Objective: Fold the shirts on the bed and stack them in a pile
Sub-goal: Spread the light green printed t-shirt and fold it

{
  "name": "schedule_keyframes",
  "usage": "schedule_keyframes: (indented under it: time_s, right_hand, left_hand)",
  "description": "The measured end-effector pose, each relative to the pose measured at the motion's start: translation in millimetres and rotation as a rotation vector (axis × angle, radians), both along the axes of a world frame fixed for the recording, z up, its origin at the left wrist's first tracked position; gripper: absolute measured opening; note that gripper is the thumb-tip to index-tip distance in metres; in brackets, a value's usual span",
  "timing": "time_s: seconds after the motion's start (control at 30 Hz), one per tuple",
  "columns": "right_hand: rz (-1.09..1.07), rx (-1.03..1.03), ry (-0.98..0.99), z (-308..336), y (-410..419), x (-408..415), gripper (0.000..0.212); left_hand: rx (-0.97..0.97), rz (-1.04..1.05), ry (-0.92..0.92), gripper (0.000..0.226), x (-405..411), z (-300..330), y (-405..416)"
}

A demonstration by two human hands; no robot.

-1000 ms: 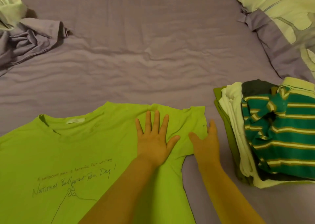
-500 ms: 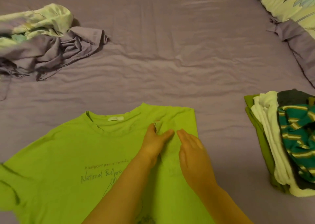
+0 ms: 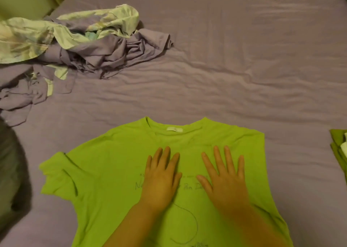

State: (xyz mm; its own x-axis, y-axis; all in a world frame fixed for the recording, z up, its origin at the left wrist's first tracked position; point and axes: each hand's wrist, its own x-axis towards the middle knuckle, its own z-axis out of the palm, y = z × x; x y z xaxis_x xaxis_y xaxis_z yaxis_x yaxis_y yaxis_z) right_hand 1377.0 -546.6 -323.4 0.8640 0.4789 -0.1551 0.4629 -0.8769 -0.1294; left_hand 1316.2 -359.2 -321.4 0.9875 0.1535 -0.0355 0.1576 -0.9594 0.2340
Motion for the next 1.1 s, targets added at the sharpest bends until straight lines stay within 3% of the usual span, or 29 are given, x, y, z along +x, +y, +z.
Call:
schedule_keyframes:
  time_s: [0.17,0.37,0.53,0.63,0.77,0.93,1.0,1.1]
  right_hand:
    - [0.214,0.066,0.016,11,80,-31,0.066]
    - [0.586,0.017,0.107,0,168,-75,0.063]
    - [0.482,-0.010,0.195,-3,226,-90,0.071]
    - [0.436,-0.102,0.114,-7,252,-92,0.079]
    - [0.398,-0.210,0.226,-1,267,-89,0.084]
    - [0.400,-0.234,0.254,6,267,-88,0.087]
    - [0.397,-0.217,0.263,8,266,-88,0.087]
    - [0.395,-0.201,0.275,12,262,-87,0.089]
  left_hand:
    - [0.143,0.197,0.036,0.057,-43,9,77]
    - [0.194,0.426,0.278,0.061,-67,29,180]
    - [0.204,0.455,0.371,0.081,-78,33,225]
    - [0.009,0.745,0.308,0.093,-86,38,248]
    - [-0.450,1.200,0.136,0.095,-93,46,257]
    - [-0.891,1.292,0.100,0.042,-99,46,259]
    - [-0.924,1.259,0.077,0.025,-104,52,256]
    - [-0.930,1.250,-0.091,0.028,-108,62,255]
